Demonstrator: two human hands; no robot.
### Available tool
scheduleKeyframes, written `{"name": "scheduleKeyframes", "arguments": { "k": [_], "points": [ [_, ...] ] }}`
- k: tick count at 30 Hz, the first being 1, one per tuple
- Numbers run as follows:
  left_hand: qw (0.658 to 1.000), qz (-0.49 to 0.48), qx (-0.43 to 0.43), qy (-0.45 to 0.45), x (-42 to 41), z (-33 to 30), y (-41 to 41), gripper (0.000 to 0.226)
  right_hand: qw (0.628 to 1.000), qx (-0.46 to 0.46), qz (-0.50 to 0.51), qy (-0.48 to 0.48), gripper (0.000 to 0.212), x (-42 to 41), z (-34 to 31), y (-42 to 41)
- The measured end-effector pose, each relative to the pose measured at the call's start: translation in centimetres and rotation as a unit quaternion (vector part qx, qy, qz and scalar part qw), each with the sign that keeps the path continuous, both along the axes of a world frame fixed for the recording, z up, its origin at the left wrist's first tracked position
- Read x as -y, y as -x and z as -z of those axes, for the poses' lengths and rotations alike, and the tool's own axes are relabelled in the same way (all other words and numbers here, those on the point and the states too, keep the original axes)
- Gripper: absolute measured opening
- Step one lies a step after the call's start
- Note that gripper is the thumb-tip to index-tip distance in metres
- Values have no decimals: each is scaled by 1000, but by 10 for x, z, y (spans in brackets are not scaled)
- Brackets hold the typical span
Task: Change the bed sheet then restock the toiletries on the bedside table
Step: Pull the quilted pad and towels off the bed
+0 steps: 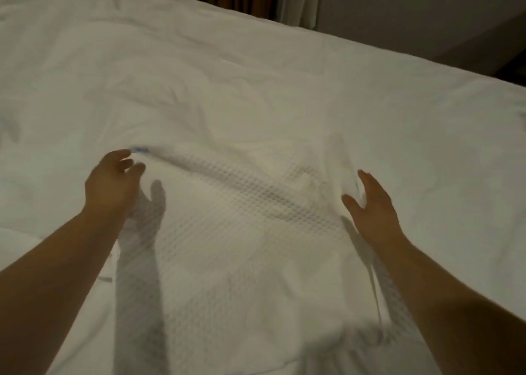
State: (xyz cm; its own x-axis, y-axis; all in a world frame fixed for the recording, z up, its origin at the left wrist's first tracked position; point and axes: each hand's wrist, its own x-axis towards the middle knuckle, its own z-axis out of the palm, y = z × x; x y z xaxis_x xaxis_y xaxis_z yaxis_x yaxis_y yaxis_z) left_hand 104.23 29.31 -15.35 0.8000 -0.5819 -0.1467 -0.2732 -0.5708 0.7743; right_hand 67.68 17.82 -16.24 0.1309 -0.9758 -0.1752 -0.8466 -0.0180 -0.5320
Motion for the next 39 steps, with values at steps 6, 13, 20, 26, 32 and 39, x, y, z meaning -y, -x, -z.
{"name": "scheduleKeyframes", "arguments": {
  "k": [6,13,20,26,32,39],
  "points": [
    [976,57,168,-125,-81,31,43,61,978,-68,181,-83,57,-65,25,54],
    [981,-50,50,-180,-154,50,101,74,977,-161,117,-77,63,-117,20,70],
    [944,-243,-108,-194,-188,47,145,74,857,226,399,-236,45,-170,18,81],
    [842,-362,-398,41,-196,47,148,47,675,544,385,-317,36,-166,10,78],
    [876,-315,-333,150,-160,2,140,42,665,608,363,-237,42,-126,-15,71],
    [903,-158,-296,268,-19,-134,136,56,711,649,271,-2,31,9,-154,70]
  ]
}}
